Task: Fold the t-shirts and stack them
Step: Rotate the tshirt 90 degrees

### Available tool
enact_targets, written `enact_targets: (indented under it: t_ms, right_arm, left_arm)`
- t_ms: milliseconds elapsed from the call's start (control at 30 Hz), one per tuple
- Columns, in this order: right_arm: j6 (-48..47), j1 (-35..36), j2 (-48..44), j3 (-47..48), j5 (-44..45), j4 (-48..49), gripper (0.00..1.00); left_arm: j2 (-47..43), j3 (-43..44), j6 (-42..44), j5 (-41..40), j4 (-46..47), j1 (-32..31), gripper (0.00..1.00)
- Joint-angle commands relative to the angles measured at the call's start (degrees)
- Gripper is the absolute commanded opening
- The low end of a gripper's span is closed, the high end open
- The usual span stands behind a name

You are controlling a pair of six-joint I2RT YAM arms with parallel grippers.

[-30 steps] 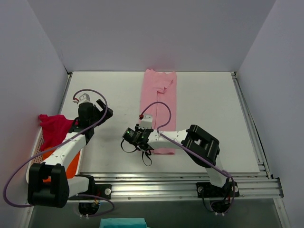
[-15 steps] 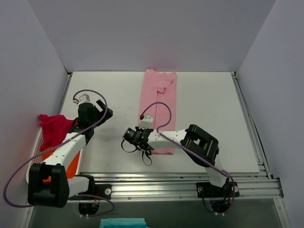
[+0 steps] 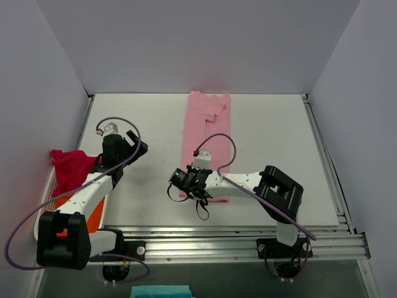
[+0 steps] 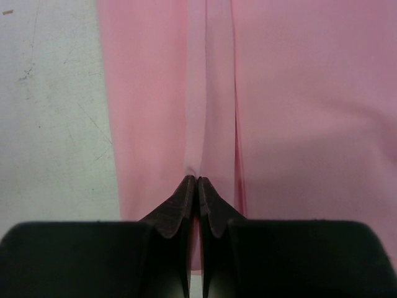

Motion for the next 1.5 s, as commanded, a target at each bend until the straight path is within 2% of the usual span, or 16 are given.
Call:
enact_targets:
  t_ms: [0, 400, 467, 567, 600, 667, 700, 767, 933, 1133, 1200, 1233, 1267, 1300, 1333, 1467]
  right_arm:
    - [2.4, 0.0, -4.5, -2.0, 4.3, -3.5, 0.00]
    - [8.0, 0.8, -7.1, -10.1, 3.5, -4.2, 0.00]
    - [8.7, 0.8, -7.9, -11.0, 3.8, -4.7, 0.04]
    - [10.1, 1.0, -10.2, -12.6, 4.9, -6.1, 0.29]
    - [10.9, 1.2, -11.4, -13.1, 5.4, -6.7, 0.51]
    - [11.5, 1.3, -12.6, -13.4, 6.7, -8.7, 0.64]
    - [11.9, 1.4, -13.8, -13.4, 7.2, -9.6, 0.76]
    - [12.5, 1.7, -15.3, -13.7, 8.7, -11.1, 0.79]
    - [13.1, 1.8, -20.6, -15.8, 10.7, -12.3, 0.79]
    - [10.9, 1.8, -23.3, -16.5, 11.7, -11.1, 0.77]
    - [9.8, 1.5, -24.7, -17.6, 12.0, -9.7, 0.69]
    - [8.7, 1.2, -25.3, -18.0, 11.9, -6.6, 0.61]
    - [7.3, 1.1, -26.3, -19.2, 11.3, -4.2, 0.35]
    - [3.5, 0.7, -26.7, -19.6, 10.6, -1.8, 0.23]
    - [1.5, 0.5, -26.8, -20.0, 8.8, 3.6, 0.00]
    - [-2.8, 0.3, -20.6, -14.7, 6.9, 7.4, 0.00]
  left_arm:
    - [0.3, 0.2, 0.3, 0.5, 2.5, 0.3, 0.94]
    - [1.4, 0.7, 0.6, 0.0, 2.4, 0.3, 0.94]
    - [1.6, 0.7, 0.7, 0.0, 2.4, 0.3, 0.94]
    - [2.2, 0.9, 0.8, 0.0, 2.4, 0.3, 0.94]
    - [2.4, 0.9, 0.8, 0.0, 2.4, 0.2, 0.94]
    - [2.5, 0.9, 0.7, 0.0, 2.4, 0.1, 0.94]
    - [2.5, 1.0, 0.7, 0.0, 2.3, 0.1, 0.94]
    - [2.2, 1.4, 0.7, -0.3, 1.5, -0.6, 0.94]
    - [1.0, 3.0, 0.8, -2.9, -1.0, -3.1, 0.94]
    - [1.7, 3.8, 0.1, -4.1, -2.5, -6.5, 0.94]
    - [3.3, 3.5, -0.2, -3.9, -1.9, -8.8, 0.94]
    - [4.0, 3.6, -0.3, -4.3, -1.7, -9.9, 0.94]
    - [5.3, 3.6, -0.4, -5.0, -1.7, -10.8, 0.94]
    - [6.0, 3.8, -0.4, -6.3, -1.7, -12.7, 0.94]
    - [6.5, 4.0, -0.4, -6.7, -1.5, -13.4, 0.94]
    - [8.2, 4.6, -1.2, -8.0, -1.2, -15.4, 0.94]
